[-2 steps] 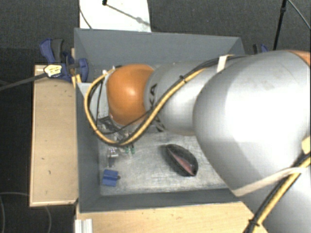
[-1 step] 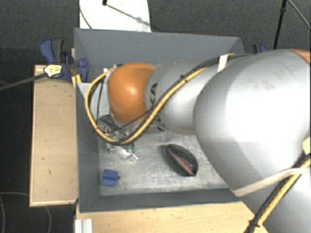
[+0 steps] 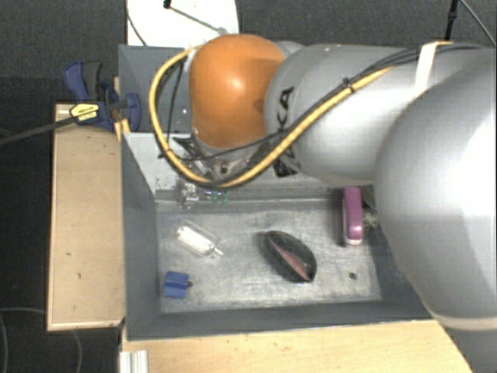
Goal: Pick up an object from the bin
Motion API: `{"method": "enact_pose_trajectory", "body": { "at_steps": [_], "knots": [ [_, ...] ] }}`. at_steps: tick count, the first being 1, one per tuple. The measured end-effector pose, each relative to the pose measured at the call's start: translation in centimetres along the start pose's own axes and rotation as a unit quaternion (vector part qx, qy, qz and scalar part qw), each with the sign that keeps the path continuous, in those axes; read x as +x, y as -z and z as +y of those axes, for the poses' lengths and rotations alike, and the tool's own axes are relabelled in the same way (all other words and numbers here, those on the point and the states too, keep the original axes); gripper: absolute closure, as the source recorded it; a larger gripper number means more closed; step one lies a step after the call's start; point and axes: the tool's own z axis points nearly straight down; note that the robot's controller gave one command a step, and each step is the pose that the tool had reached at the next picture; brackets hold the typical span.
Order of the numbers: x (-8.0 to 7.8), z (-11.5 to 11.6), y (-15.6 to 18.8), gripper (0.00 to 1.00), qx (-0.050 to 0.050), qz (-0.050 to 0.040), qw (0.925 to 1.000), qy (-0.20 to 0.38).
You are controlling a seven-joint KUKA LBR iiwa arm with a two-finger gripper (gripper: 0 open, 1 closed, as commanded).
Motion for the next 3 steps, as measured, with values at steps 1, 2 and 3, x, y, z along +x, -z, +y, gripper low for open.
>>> {"method": "enact_pose_trajectory", "body": {
  "at_steps": [1, 2, 3],
  "knots": [
    [-0.1, 0.4, -5.1, 1.0, 0.003, 0.0062, 1.0, 0.002],
    [-0.1, 0.5, -4.8, 0.0, 0.002, 0.0043, 1.0, 0.001],
    [7.5, -1.6, -10.7, 0.0, -0.001, 0.0001, 0.9936, 0.113]
  ]
}}
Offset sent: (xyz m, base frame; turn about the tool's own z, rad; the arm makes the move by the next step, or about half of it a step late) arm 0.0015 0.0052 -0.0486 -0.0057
